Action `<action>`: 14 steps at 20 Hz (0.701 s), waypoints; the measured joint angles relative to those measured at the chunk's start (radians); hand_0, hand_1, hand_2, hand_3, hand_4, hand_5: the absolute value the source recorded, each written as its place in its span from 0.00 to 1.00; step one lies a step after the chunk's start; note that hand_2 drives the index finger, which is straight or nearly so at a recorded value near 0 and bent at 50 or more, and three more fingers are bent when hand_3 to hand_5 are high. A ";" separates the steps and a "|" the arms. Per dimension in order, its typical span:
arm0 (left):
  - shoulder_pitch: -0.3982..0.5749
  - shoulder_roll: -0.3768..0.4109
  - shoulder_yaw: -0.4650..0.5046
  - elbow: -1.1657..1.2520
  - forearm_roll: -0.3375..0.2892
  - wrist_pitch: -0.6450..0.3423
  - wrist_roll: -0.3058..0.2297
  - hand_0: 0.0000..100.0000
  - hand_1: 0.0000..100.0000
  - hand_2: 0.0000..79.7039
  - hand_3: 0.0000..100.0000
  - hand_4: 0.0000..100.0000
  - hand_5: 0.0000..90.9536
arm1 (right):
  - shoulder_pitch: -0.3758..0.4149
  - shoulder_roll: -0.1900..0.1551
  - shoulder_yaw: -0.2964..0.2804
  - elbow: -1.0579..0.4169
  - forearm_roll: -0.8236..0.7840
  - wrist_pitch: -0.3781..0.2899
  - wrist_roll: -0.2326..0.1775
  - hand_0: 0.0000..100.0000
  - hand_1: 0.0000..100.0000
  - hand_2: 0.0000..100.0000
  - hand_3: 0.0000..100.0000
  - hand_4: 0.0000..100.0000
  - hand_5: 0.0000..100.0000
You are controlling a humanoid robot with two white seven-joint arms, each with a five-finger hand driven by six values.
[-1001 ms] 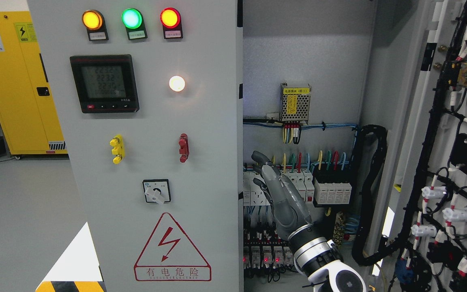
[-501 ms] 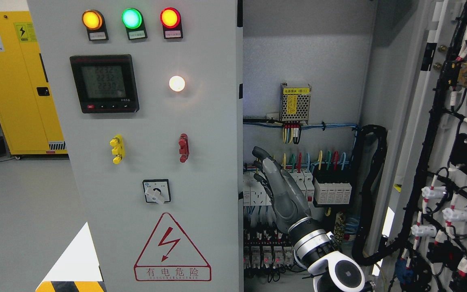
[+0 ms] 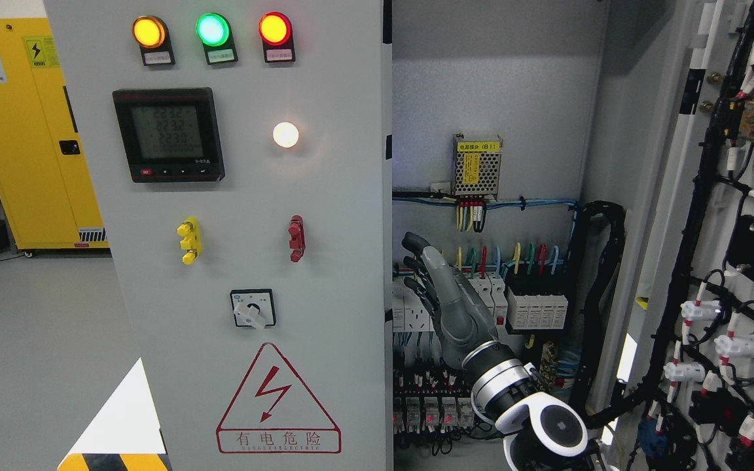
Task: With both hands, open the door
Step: 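Raise the right hand into the gap beside the indicator-light door, then hook right hand fingers behind the inner edge of the indicator-light door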
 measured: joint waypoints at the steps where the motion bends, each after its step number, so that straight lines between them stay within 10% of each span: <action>1: 0.000 0.000 0.000 0.000 0.000 0.000 0.000 0.00 0.00 0.00 0.00 0.00 0.00 | -0.004 0.000 -0.001 0.002 -0.006 0.008 0.007 0.20 0.12 0.00 0.00 0.00 0.00; 14: 0.000 -0.003 0.000 -0.001 0.000 0.000 0.000 0.00 0.00 0.00 0.00 0.00 0.00 | -0.054 -0.002 -0.024 0.064 -0.045 0.024 0.119 0.20 0.12 0.00 0.00 0.00 0.00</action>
